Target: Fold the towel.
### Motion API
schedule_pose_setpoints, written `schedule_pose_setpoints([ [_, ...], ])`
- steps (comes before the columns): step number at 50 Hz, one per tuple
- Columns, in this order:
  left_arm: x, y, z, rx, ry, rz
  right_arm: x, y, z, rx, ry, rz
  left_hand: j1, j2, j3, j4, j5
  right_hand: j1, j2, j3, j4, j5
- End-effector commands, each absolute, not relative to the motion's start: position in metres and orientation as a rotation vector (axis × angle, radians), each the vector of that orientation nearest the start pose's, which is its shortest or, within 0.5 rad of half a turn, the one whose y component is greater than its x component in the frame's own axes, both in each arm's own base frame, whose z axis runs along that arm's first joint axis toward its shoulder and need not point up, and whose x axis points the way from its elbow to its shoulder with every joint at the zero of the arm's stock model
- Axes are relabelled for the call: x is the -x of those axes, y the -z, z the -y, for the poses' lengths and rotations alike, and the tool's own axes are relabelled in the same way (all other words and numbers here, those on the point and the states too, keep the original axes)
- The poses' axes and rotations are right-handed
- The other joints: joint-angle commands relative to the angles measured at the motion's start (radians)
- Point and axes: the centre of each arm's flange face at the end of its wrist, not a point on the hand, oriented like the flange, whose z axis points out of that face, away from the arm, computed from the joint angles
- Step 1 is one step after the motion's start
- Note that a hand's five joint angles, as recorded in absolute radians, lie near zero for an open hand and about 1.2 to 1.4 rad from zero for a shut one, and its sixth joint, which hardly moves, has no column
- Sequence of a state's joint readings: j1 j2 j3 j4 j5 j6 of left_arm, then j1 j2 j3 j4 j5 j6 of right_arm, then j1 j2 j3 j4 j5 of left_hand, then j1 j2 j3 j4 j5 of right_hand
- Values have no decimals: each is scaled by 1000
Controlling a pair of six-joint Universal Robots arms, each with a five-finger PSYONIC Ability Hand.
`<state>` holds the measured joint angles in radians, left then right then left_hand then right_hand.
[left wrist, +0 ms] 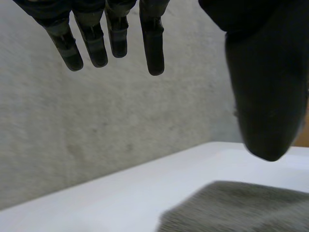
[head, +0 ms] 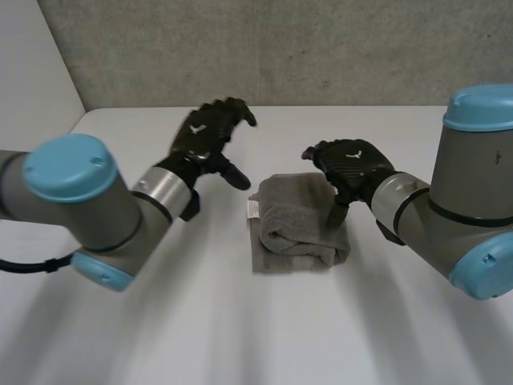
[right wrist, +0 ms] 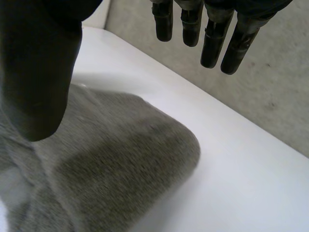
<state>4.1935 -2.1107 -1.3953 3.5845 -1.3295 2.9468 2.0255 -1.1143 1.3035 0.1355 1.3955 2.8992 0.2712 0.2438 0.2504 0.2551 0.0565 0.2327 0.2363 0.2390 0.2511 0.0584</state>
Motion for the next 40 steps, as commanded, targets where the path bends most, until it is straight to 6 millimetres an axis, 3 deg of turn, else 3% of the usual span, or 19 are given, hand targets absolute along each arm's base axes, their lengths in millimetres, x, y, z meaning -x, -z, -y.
schedule_pose_setpoints([
  [1,376,-179,281,578,-1609,1718,-288,-186,301,898,1641,-2227,-64,-36,-43,-47,-23,-58,-62,-64,-77,-58],
  [8,387,-153,280,603,-1544,1768,-289,-162,313,845,1577,-2262,-64,-36,-43,-47,-23,-58,-62,-64,-77,-58],
  [14,381,-127,272,615,-1481,1848,-289,-143,324,826,1532,-2299,-64,-36,-43,-47,-23,-58,-62,-64,-77,-58],
  [20,368,-108,258,621,-1416,1930,-290,-141,324,832,1515,-2285,-64,-36,-43,-47,-23,-58,-62,-64,-77,-58],
  [26,359,-115,248,627,-1417,1933,-291,-142,322,833,1498,-2274,-64,-36,-43,-47,-23,-58,-62,-64,-77,-58],
  [35,358,-121,254,609,-1443,1919,-295,-128,315,868,1422,-2294,-64,-36,-43,-47,-23,-58,-62,-64,-77,-58],
  [40,360,-138,258,599,-1485,1881,-295,-145,312,862,1441,-2279,-64,-36,-43,-47,-23,-58,-62,-64,-77,-58],
])
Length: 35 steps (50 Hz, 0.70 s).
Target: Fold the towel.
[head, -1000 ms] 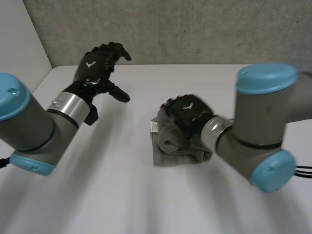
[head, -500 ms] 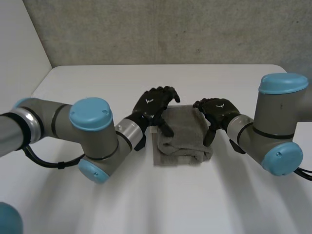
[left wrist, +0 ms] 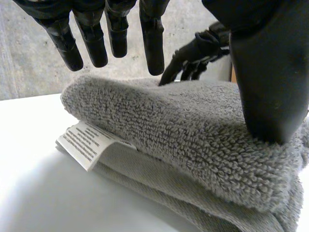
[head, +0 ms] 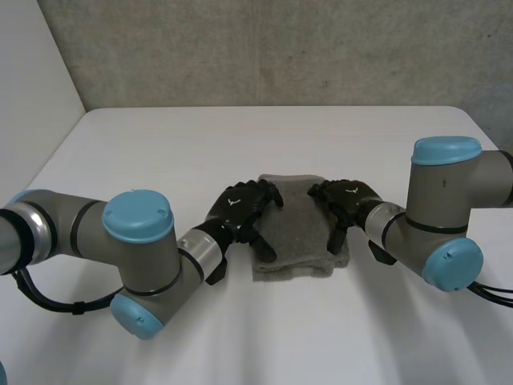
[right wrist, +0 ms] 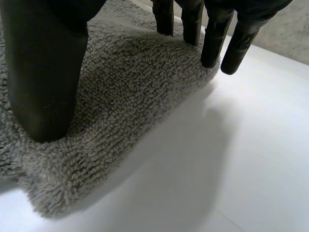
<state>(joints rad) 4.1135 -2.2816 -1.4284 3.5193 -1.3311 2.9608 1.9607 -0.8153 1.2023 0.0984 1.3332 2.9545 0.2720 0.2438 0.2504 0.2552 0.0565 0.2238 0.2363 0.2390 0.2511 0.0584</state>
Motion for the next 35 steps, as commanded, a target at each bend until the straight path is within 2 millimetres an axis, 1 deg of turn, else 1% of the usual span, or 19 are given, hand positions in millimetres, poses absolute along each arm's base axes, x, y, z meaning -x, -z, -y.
schedule_pose_setpoints([
  [1,360,-138,258,599,-1486,1881,-295,-159,311,861,1473,-2256,-64,-36,-43,-48,-23,-49,-62,-64,-77,-58],
  [2,360,-149,259,589,-1515,1862,-294,-174,311,854,1513,-2234,-67,-39,-46,-50,-26,-49,-62,-64,-77,-58],
  [3,359,-161,261,574,-1550,1844,-294,-174,311,854,1514,-2234,-70,-42,-49,-53,-29,-49,-62,-64,-77,-58],
  [4,359,-161,261,574,-1550,1844,-293,-188,310,852,1556,-2207,-70,-42,-49,-53,-29,-49,-62,-64,-77,-58],
  [5,358,-175,263,559,-1590,1821,-291,-203,307,844,1602,-2185,-70,-42,-49,-53,-29,-49,-62,-64,-77,-58],
  [6,356,-189,264,538,-1631,1800,-291,-203,307,844,1602,-2184,-67,-39,-46,-51,-26,-49,-62,-64,-77,-58],
  [7,356,-190,264,538,-1632,1800,-288,-217,306,828,1647,-2164,-67,-39,-46,-50,-26,-49,-62,-64,-77,-58],
  [8,351,-205,266,504,-1675,1780,-288,-217,306,828,1647,-2163,-64,-36,-43,-48,-23,-49,-62,-64,-77,-58],
  [9,351,-205,266,503,-1676,1780,-285,-232,304,814,1693,-2139,-64,-36,-43,-48,-23,-49,-62,-64,-77,-58],
  [10,343,-217,269,461,-1722,1782,-281,-245,301,787,1737,-2125,-53,-25,-31,-36,-12,-49,-62,-64,-77,-58],
  [11,332,-230,275,410,-1788,1780,-281,-245,301,787,1738,-2125,-53,-24,-31,-36,-12,-49,-62,-64,-77,-58],
  [12,332,-231,275,409,-1789,1780,-276,-255,300,742,1779,-2123,-53,-24,-31,-36,-12,-49,-62,-64,-77,-58],
  [13,321,-246,282,360,-1857,1771,-270,-264,300,683,1822,-2125,-58,-30,-37,-42,-17,-49,-62,-64,-77,-58],
  [14,311,-260,288,320,-1912,1766,-270,-264,300,683,1823,-2125,-70,-42,-49,-53,-29,-49,-62,-64,-77,-58],
  [15,310,-260,288,319,-1913,1766,-266,-273,300,631,1874,-2118,-70,-42,-49,-53,-29,-49,-62,-64,-77,-58],
  [17,292,-280,294,285,-1983,1790,-263,-280,301,594,1917,-2109,-76,-48,-54,-59,-35,-49,-62,-64,-77,-58],
  [21,279,-293,300,293,-2019,1853,-258,-299,302,522,2024,-2086,-85,-57,-63,-68,-44,-49,-62,-64,-77,-58],
  [28,266,-299,295,333,-1910,2048,-256,-302,302,487,2048,-2116,-88,-60,-66,-71,-47,-49,-62,-64,-77,-58],
  [35,267,-300,290,350,-1875,2077,-254,-306,306,476,2067,-2113,-88,-60,-66,-71,-47,-49,-62,-64,-77,-58],
])
